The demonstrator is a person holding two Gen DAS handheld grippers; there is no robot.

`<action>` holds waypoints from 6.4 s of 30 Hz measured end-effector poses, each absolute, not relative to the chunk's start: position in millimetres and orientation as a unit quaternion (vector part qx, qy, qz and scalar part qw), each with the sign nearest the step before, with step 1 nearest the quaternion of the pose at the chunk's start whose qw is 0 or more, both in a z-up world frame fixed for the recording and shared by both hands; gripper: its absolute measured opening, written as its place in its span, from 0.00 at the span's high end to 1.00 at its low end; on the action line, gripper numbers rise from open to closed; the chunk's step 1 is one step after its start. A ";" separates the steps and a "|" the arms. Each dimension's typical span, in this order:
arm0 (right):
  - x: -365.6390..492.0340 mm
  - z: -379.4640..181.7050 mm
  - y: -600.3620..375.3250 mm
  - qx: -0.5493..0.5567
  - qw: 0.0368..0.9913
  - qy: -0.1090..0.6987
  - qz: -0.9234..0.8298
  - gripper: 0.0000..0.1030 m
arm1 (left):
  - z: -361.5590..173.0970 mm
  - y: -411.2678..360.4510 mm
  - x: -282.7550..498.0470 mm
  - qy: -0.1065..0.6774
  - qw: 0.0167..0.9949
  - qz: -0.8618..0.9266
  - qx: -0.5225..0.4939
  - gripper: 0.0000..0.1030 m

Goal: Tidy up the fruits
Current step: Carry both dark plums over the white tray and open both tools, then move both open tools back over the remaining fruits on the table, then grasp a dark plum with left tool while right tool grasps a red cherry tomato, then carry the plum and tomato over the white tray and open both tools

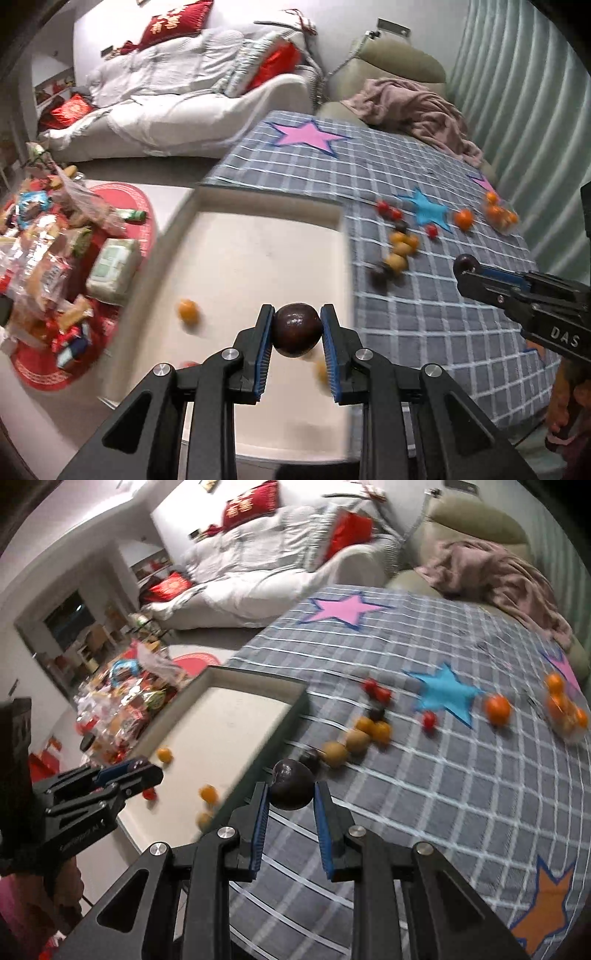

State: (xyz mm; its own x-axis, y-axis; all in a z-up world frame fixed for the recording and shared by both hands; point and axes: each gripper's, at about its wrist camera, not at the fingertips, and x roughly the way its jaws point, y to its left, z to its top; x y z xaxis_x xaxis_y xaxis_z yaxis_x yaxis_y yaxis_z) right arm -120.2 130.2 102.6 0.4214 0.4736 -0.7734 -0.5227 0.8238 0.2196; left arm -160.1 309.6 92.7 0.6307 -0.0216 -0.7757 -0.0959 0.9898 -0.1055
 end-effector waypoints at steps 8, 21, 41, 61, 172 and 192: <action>-86.5 98.2 207.1 -0.068 0.827 0.454 0.325 0.74 | 86.4 364.3 -113.9 0.436 0.894 0.072 -0.070 0.74; -37.1 22.4 267.1 -0.116 0.792 0.513 0.309 0.74 | 24.8 375.5 -59.2 0.491 0.863 0.105 -0.063 0.74; -62.6 49.7 252.6 -0.168 0.823 0.454 0.297 0.13 | 30.4 385.3 -74.7 0.482 0.864 0.117 -0.084 0.29; -86.8 23.4 86.9 -0.050 0.836 0.516 0.180 0.00 | 55.7 267.4 -113.2 0.482 0.875 0.015 -0.036 0.29; -69.1 30.3 -11.8 0.077 0.870 0.446 0.194 0.79 | 21.1 167.4 -85.0 0.464 0.884 0.000 -0.050 0.72; -134.5 45.7 4.8 0.069 0.866 0.457 0.191 0.79 | 51.7 211.0 -160.1 0.446 0.892 -0.004 -0.074 0.72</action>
